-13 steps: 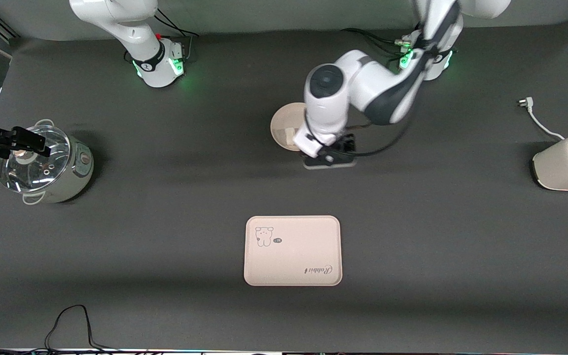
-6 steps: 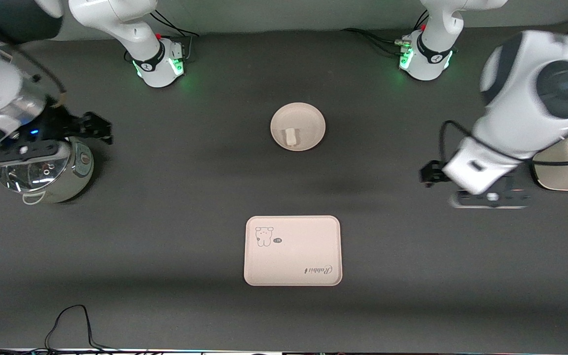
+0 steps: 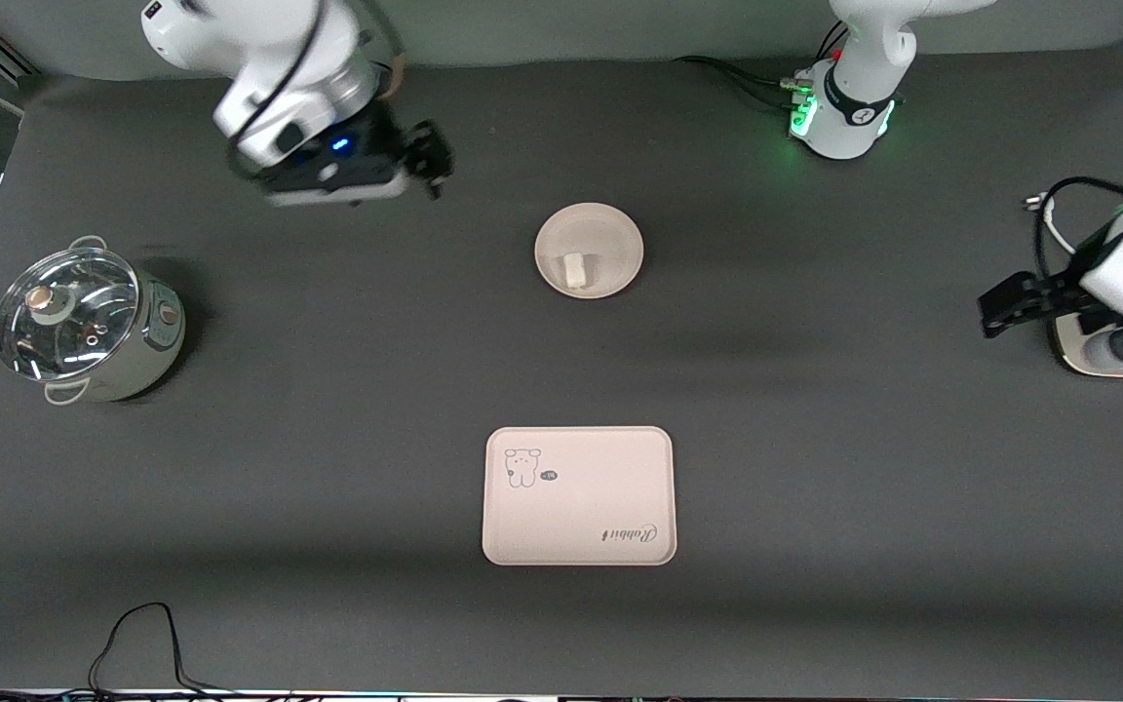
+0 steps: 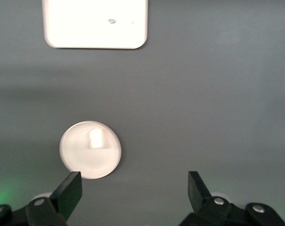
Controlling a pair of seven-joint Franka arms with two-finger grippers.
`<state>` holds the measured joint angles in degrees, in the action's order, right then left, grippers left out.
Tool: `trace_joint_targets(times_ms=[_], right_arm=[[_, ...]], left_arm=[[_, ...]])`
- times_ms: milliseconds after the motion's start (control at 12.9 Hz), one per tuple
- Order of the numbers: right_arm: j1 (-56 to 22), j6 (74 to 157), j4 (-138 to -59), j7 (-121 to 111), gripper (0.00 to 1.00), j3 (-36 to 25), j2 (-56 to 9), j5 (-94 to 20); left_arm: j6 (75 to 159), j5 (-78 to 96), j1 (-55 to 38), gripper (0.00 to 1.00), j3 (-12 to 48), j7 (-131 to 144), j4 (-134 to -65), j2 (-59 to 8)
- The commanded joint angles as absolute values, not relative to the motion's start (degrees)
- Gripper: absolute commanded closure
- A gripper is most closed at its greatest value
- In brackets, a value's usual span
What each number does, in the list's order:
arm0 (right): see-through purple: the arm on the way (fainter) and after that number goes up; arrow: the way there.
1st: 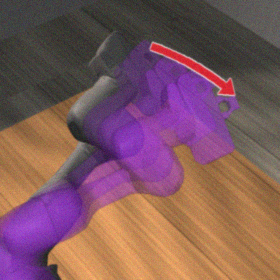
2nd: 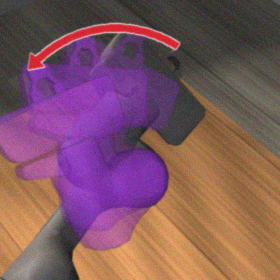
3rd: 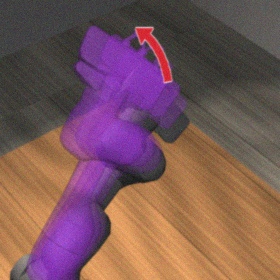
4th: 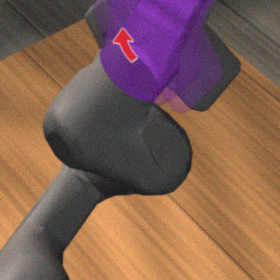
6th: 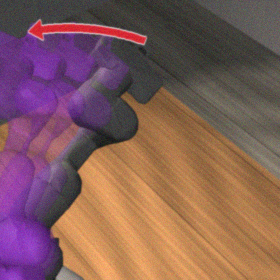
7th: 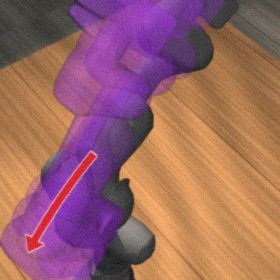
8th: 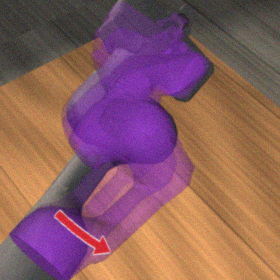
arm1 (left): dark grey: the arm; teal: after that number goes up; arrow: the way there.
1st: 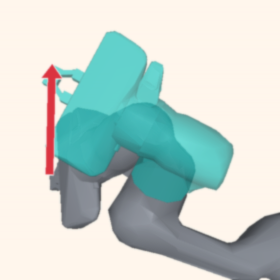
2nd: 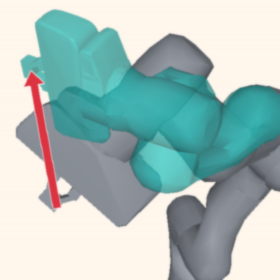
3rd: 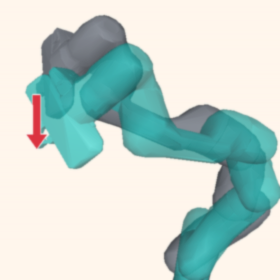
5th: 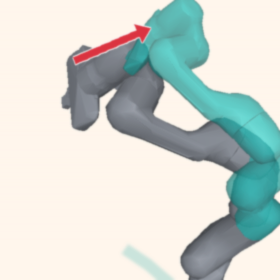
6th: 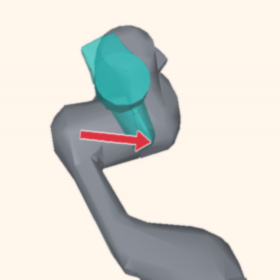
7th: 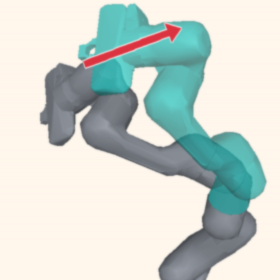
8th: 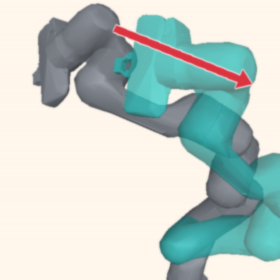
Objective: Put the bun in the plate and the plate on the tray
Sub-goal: 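Lower the right gripper to the plate rim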
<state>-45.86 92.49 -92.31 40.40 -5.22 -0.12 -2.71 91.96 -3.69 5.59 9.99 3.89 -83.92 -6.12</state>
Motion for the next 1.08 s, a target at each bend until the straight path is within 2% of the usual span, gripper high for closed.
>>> trace_joint_targets(times_ms=[0, 155, 386, 773, 1005], right_arm=[[-51.1, 94.0, -92.9, 46.0, 0.0, -5.8, 0.3, -3.5], [-53.7, 94.2, -92.9, 46.1, 0.0, -5.8, -0.2, -3.7], [-53.8, 96.6, -96.2, 45.5, 0.0, -5.9, 0.3, -6.7], [-53.3, 118.8, -119.8, 43.3, 0.0, -5.9, 7.5, -12.0], [-53.6, 132.1, -130.0, 40.0, 0.0, -5.9, 6.9, -15.2]], left_arm=[[94.5, -1.8, 6.4, 0.0, 7.6, 0.1, -92.5, 1.6], [98.2, -1.8, 6.2, 0.0, 7.6, 0.8, -98.8, 6.0], [97.4, -1.9, 6.4, 0.0, 8.1, 0.5, -97.7, 4.5], [96.9, -1.9, 6.2, 0.0, 8.1, 0.7, -97.7, 4.3], [96.4, -1.9, 6.0, 0.0, 8.3, 0.6, -97.7, 4.2]])
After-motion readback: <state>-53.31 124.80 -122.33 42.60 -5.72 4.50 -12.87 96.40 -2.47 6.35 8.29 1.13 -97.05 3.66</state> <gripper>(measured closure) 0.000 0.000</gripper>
